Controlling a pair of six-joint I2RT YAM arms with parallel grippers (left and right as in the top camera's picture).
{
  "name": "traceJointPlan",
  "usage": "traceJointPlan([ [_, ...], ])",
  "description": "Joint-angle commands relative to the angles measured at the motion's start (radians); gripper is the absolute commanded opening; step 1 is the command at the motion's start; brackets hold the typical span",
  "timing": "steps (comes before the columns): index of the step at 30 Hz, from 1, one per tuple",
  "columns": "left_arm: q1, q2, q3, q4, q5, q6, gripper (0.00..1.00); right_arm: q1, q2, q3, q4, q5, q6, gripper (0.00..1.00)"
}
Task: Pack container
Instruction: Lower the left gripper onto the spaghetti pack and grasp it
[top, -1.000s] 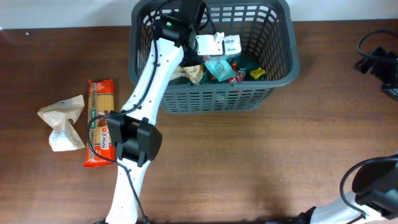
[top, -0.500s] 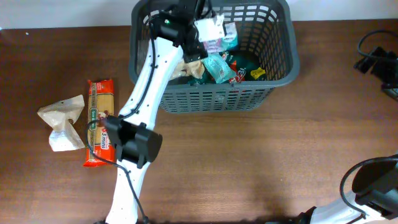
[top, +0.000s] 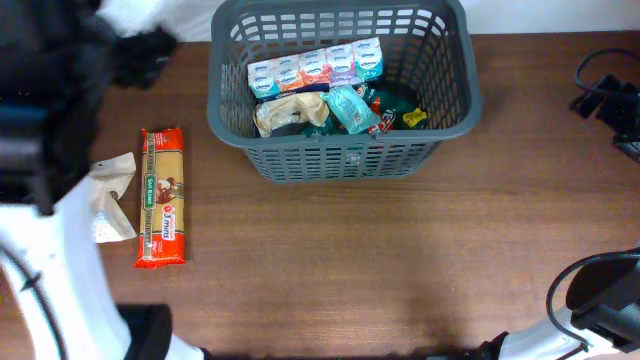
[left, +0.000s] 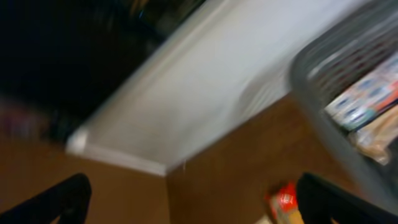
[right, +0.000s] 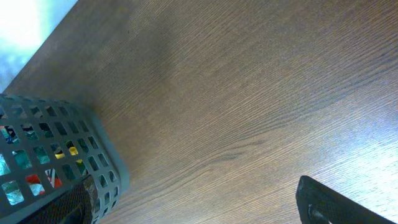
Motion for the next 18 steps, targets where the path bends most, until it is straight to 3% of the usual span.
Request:
traceJointPlan([
  [1,0.164,0.012,-0.211,-0.042,0.001,-0.201,0.97,0.001,0.005,-0.003,0.000,-0.008,0.008,0.99],
  [6,0.335,0.025,-0.591,-0.061,0.213,-0.330,0.93,0.001,0.005,-0.003,0.000,-0.008,0.008,0.99],
  [9,0.376,0.061,-0.883,0.069,0.244,-0.361,0.93,0.001,0.005,-0.003,0.000,-0.008,0.008,0.99],
  [15,0.378,0.169,-1.124,0.261,0.245,-0.409,0.95,0.001,0.005,-0.003,0.000,-0.008,0.008,0.99],
  [18,0.377,0.226,-1.149,0.293,0.245,-0.417,0.95,0.001,0.005,-0.003,0.000,-0.008,0.008,0.99],
])
